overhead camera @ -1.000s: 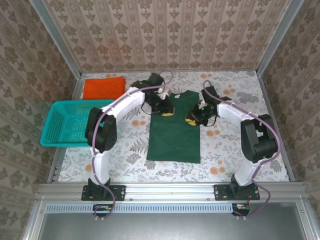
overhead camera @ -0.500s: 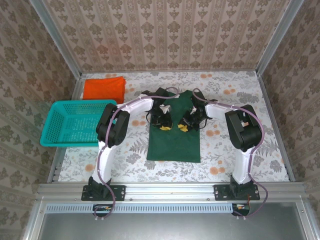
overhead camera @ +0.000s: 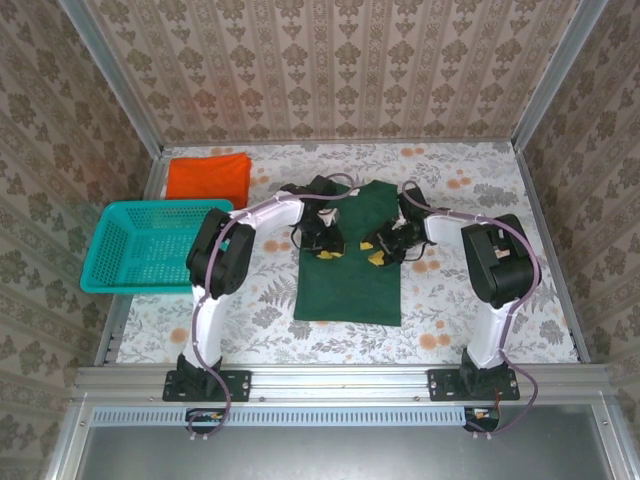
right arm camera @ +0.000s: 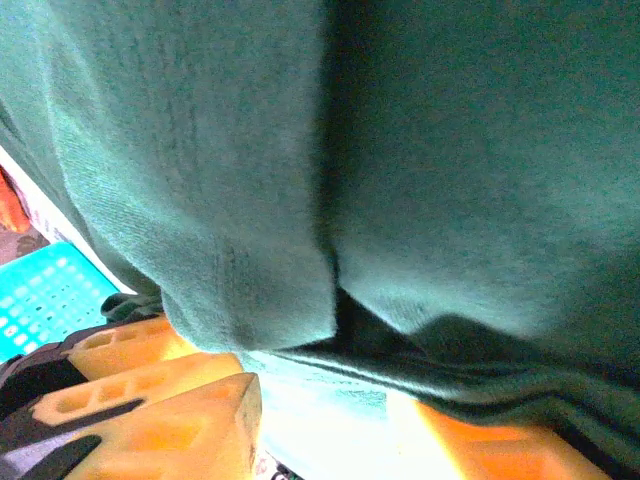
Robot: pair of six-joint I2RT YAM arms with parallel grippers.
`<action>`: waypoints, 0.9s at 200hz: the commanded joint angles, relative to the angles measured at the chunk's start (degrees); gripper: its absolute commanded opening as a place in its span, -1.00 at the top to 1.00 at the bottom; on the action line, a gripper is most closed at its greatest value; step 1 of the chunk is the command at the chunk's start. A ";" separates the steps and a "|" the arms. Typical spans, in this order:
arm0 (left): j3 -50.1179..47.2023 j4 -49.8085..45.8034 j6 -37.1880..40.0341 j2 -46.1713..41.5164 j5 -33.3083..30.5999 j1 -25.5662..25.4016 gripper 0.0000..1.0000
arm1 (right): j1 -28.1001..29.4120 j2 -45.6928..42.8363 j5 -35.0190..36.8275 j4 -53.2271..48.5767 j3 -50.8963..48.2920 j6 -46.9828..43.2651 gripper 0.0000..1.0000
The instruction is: Fold and stack the t-shirts
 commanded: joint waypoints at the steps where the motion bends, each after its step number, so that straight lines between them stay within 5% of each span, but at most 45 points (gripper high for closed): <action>1: -0.58 1.76 -1.75 -2.43 -3.88 1.79 0.35 | -2.31 0.08 6.42 -4.45 -2.73 1.15 0.10; 82: -7.28 4.46 -5.88 -16.24 -1.70 8.56 -0.35 | -6.66 -15.45 4.62 -2.92 -6.33 -1.27 -0.28; 128: -16.56 -2.86 1.32 -24.91 6.61 9.31 -0.31 | -9.21 -28.10 9.25 -17.27 -14.95 -15.47 -0.31; 180: -33.52 -4.18 3.47 -32.61 11.34 3.75 -0.06 | -8.69 -43.18 8.76 -26.38 -29.54 -21.76 -0.20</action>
